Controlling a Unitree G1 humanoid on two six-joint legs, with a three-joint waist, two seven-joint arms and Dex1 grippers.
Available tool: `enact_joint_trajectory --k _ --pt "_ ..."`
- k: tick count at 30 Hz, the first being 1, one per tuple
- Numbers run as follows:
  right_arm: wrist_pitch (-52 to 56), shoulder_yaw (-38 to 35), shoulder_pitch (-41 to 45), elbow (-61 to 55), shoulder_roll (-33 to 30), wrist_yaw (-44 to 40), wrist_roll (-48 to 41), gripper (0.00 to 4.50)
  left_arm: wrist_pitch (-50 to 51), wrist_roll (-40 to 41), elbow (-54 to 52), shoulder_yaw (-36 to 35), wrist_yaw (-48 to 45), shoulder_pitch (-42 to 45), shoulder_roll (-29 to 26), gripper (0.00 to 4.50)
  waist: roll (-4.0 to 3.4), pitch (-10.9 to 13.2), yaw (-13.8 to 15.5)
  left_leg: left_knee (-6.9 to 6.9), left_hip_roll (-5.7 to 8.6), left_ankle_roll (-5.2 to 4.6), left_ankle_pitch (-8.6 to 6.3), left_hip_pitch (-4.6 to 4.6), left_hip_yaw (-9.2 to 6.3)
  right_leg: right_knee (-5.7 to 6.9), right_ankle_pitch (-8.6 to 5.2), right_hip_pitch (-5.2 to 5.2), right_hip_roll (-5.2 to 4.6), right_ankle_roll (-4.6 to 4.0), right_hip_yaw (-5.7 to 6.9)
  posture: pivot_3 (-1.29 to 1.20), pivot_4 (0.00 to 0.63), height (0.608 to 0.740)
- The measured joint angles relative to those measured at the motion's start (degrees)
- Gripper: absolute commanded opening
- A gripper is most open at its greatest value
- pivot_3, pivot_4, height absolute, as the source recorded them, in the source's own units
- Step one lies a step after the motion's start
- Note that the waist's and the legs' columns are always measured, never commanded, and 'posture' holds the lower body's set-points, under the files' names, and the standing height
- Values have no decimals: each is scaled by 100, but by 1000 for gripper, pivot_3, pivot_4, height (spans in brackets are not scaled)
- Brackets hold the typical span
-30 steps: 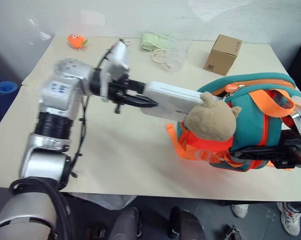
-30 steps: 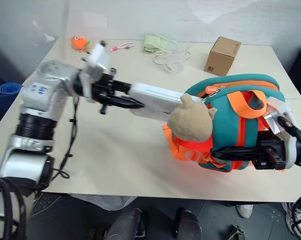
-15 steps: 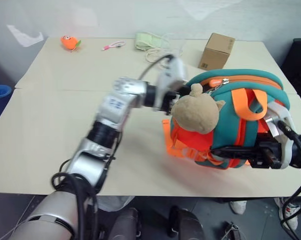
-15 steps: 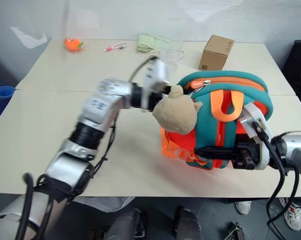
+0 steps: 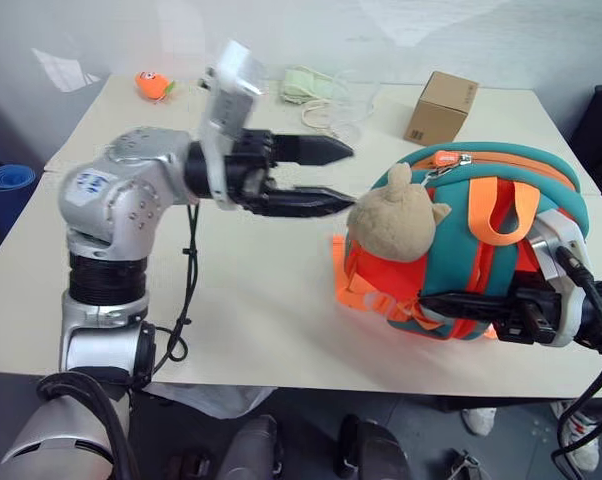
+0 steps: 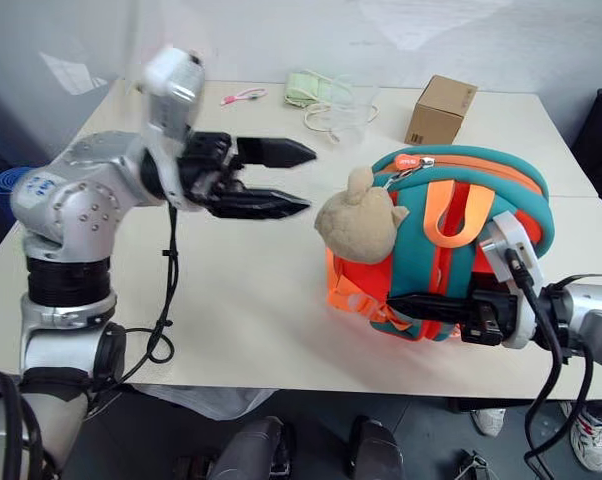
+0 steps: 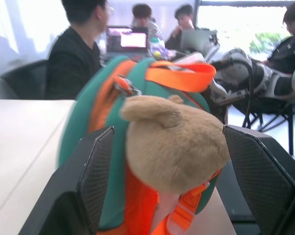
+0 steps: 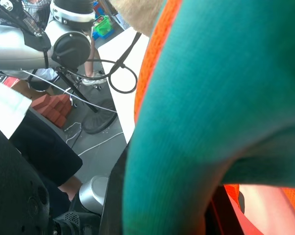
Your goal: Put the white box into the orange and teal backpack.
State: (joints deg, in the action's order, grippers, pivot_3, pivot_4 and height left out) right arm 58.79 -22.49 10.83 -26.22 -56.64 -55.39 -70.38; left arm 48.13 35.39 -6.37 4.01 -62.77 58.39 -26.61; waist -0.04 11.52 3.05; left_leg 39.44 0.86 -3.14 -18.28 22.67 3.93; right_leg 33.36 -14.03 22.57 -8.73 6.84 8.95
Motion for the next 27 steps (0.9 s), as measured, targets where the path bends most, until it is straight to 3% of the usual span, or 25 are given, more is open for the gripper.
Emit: enact_joint_trajectory --k 5,8,13,18,21,27 --pt "16 120 192 97 46 120 -109 0 -194 -358 17 511 379 -56 323 3724 0 0 -16 0 -8 0 0 -5 11 0 1 2 6 -2 3 0 150 740" --pt "16 181 219 99 79 208 -134 0 -298 -504 39 590 531 -58 396 3145 0 0 -9 0 -7 0 0 -5 11 0 1 2 5 -2 3 0 150 740" --pt "15 193 234 98 131 367 -192 0 -369 -568 94 603 593 -147 455 1648 0 0 -5 0 -8 0 0 -5 11 1 2 2 5 -3 3 0 150 740" --pt "13 194 183 96 193 493 -244 0 -314 -498 159 527 503 -160 336 710 0 0 -6 0 -8 0 0 -5 11 0 2 2 5 -4 4 0 150 740" --pt "10 121 -17 92 191 490 -288 0 -396 -500 334 502 289 -129 46 639 0 0 -21 0 -10 0 -1 -4 13 1 1 5 8 -4 3 0 150 740" --pt "-10 -419 -686 75 167 408 -296 0 -1325 -1048 1743 396 -595 383 -1223 638 -1 0 -32 -5 -12 -2 -4 -7 27 4 0 14 13 -7 -1 0 150 740"
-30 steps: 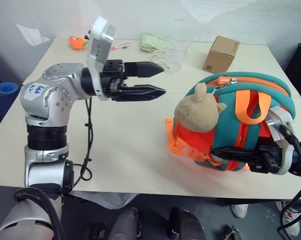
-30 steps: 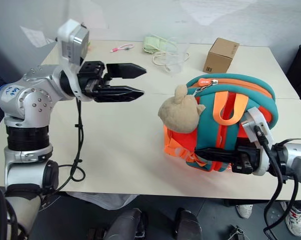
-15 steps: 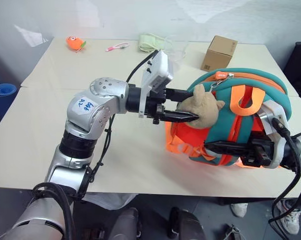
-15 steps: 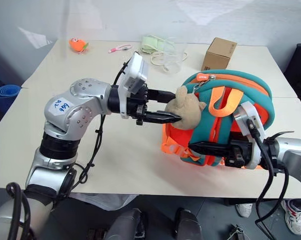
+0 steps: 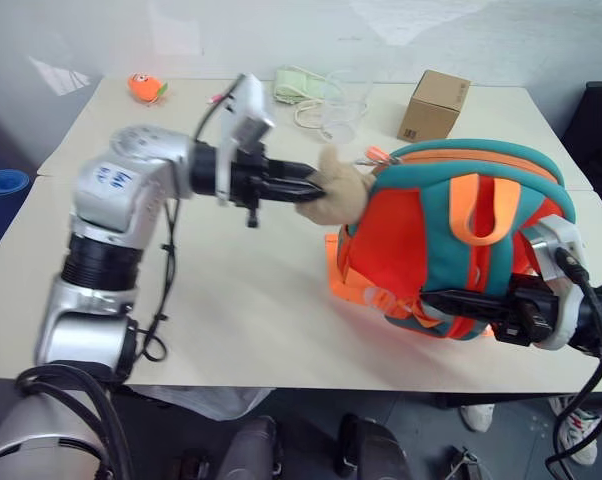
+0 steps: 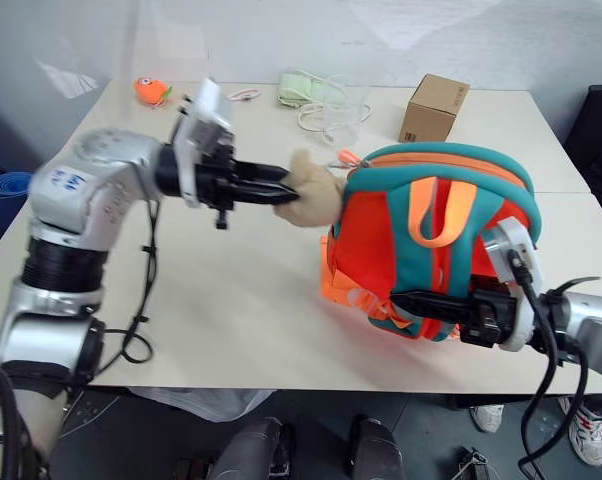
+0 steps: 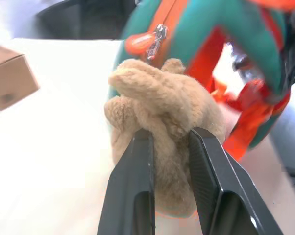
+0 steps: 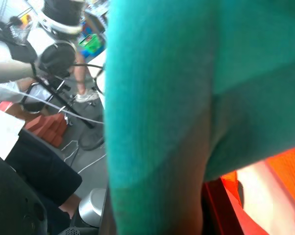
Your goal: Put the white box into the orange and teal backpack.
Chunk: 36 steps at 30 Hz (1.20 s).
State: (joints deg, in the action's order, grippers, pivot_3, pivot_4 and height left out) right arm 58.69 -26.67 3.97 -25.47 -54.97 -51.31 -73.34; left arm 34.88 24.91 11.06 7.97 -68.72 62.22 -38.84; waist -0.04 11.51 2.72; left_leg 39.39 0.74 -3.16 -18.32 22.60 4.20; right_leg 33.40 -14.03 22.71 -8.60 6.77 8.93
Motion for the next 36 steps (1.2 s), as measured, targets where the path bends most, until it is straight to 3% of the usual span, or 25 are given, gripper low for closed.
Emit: enact_joint_trajectory --k 3,7,13,21,26,33,34,36 --pt "-30 -113 -127 -27 0 -11 -6 0 -999 -545 392 274 -496 -112 -325 638 0 0 13 -2 1 -4 -4 0 4 -5 0 1 -3 0 -4 0 150 740" --pt "-121 -136 -193 -28 2 -3 -3 0 -2047 -1233 599 674 -511 -603 -264 638 0 0 25 -2 1 -6 -6 -1 4 -7 0 0 -6 -1 -6 0 150 740" --pt "-257 -132 -194 61 53 34 177 0 -2368 -1733 520 1125 296 -1352 1099 638 1 0 59 11 4 -19 -11 18 -2 -11 3 1 -17 1 -7 0 150 740" --pt "-598 -130 -178 152 152 117 653 0 -2706 -2364 696 1266 895 -1375 1423 638 -1 -1 52 19 3 -18 -11 13 -1 0 4 2 -18 0 0 0 150 740" --pt "-874 -405 -729 580 103 28 1298 1597 -1288 -1402 9 687 364 -1960 1061 2230 -3 -1 25 18 3 -19 -13 13 -2 1 3 3 -18 -1 -2 0 150 740" --pt "-656 -2223 -1453 1796 -984 -1240 1655 4044 -1 -427 -162 -326 -357 -2320 -216 4420 -13 4 15 24 -1 -20 -17 9 -1 4 3 -1 -13 -1 -1 0 150 740" --pt "-604 -2474 -1513 2030 -1115 -1447 1725 4342 149 -295 -153 -514 -433 -2323 -414 4500 -13 4 14 23 -1 -19 -22 9 -3 4 3 0 -15 -1 -3 0 150 740" --pt "-623 -2797 -1614 2466 -1314 -1745 1915 4475 371 -73 -130 -870 -504 -2318 -729 4500 -13 4 10 22 -1 -19 -26 9 -3 0 3 0 -16 -1 -5 0 150 740"
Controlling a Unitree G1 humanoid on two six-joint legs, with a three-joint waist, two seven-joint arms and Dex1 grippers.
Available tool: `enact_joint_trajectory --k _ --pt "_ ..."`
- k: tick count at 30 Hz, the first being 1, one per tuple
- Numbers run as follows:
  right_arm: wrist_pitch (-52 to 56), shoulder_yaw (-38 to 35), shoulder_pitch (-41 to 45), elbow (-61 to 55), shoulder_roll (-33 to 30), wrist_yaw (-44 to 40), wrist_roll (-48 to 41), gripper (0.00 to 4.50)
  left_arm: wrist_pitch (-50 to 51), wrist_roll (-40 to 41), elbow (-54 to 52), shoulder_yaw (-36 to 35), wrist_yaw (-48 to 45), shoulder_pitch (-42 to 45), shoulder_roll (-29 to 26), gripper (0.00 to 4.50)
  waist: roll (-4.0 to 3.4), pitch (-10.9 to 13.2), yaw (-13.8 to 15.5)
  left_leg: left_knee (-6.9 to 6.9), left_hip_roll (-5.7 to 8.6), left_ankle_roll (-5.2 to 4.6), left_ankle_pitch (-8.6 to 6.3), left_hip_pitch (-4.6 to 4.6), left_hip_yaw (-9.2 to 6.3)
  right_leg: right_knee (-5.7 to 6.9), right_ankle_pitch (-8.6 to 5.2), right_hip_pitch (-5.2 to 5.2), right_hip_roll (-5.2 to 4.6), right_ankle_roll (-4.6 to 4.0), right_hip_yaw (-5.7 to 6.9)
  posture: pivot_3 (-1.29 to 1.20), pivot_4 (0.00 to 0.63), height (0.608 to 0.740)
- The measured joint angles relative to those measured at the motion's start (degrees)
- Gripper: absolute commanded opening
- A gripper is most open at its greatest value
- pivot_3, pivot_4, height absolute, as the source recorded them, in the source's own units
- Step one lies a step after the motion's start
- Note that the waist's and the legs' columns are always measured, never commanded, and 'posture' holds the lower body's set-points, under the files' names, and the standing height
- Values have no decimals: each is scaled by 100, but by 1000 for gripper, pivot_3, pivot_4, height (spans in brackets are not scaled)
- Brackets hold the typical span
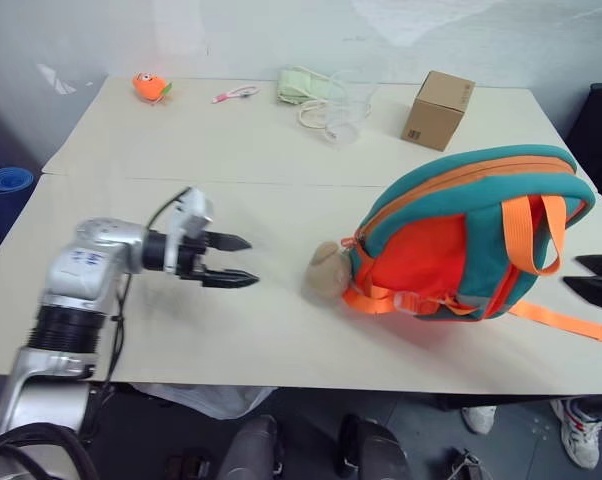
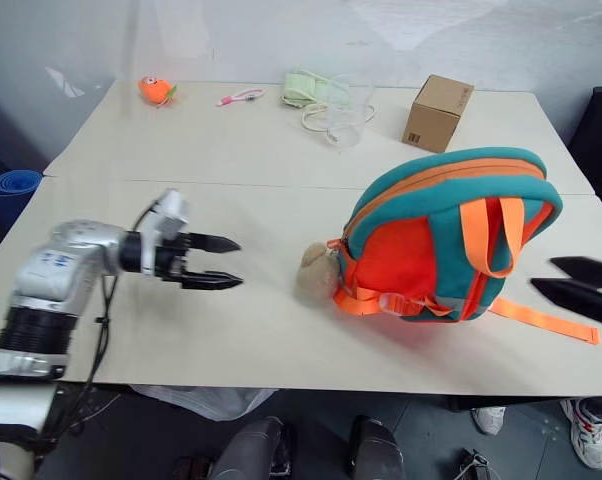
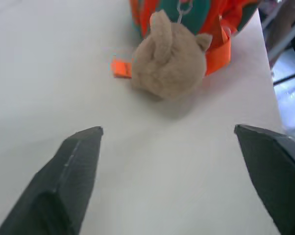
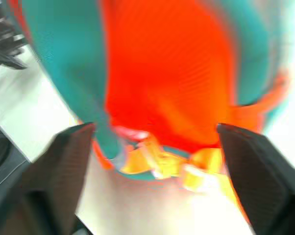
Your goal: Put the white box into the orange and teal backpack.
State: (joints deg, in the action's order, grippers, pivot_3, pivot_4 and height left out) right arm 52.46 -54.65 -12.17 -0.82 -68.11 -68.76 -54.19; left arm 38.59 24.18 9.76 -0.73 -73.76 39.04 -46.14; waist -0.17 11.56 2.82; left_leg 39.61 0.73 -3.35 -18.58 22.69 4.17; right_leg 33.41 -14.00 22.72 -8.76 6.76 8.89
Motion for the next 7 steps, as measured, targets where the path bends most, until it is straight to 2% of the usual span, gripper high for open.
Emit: enact_joint_trajectory --k 3,7 --pt "-312 -210 -27 654 -117 -339 462 4475 280 285 13 -528 38 80 -307 4500 0 0 6 -2 1 0 -2 0 0 -4 0 -1 -1 0 -1 0 150 740" --pt "-875 -130 243 1274 -107 -345 1017 4475 634 732 -131 -1200 322 72 -380 4500 -2 1 -26 -3 2 4 -2 -1 4 -1 0 0 0 0 -1 0 150 740"
